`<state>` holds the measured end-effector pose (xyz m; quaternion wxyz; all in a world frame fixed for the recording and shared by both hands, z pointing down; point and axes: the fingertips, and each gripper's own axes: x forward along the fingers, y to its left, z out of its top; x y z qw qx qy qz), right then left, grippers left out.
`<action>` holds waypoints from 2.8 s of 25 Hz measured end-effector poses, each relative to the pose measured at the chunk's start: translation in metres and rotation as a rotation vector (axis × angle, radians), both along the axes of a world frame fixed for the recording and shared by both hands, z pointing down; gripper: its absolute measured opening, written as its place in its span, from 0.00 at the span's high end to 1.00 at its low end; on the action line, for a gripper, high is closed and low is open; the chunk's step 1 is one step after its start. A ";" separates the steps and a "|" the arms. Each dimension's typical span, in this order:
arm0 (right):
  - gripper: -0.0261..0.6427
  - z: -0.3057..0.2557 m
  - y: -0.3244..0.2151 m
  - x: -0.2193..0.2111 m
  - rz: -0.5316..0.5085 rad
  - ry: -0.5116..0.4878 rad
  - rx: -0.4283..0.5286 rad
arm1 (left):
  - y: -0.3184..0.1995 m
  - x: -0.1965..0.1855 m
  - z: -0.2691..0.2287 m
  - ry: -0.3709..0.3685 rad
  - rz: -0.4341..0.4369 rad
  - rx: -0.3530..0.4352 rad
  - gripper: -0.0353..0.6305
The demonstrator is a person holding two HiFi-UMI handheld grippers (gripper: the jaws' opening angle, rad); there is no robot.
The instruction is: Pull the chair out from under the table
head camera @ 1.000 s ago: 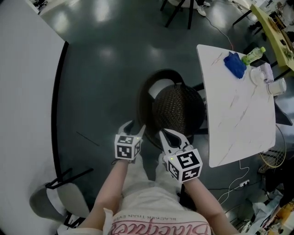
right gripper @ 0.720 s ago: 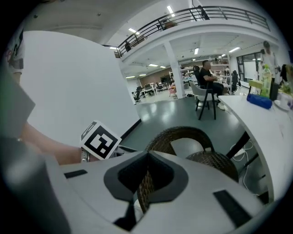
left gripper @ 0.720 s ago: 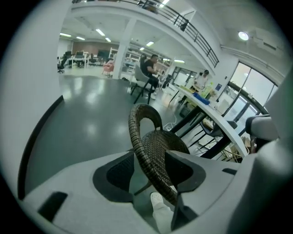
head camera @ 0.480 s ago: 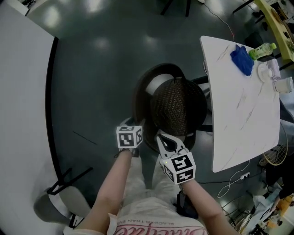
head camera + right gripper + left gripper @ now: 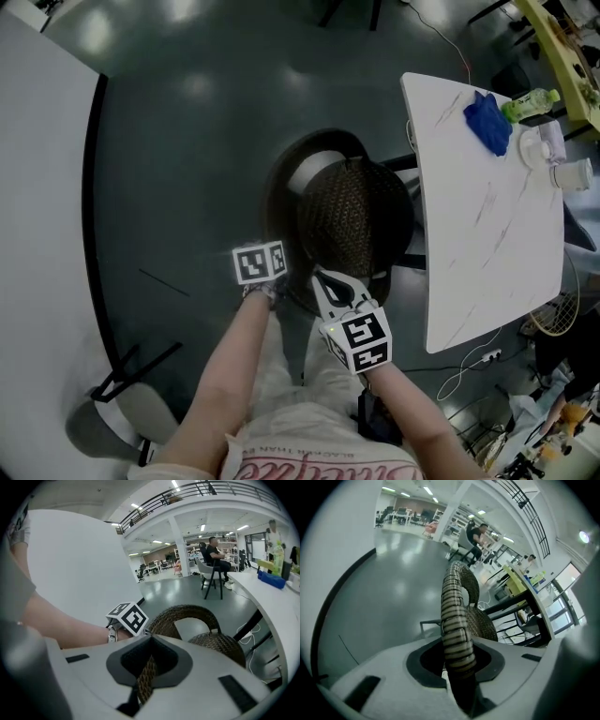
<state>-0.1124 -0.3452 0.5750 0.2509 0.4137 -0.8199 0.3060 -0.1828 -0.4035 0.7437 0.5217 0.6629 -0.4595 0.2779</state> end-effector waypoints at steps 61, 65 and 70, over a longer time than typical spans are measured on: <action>0.96 -0.020 0.044 -0.169 -0.271 0.043 0.022 | 0.016 -0.303 -0.004 -0.173 -0.108 0.015 0.83; 0.96 -0.027 0.054 -0.170 -0.289 0.049 0.039 | 0.024 -0.311 -0.014 -0.233 -0.097 0.037 0.59; 0.96 -0.040 0.058 -0.164 -0.296 0.052 0.073 | 0.047 -0.299 -0.035 -0.164 -0.076 0.072 0.50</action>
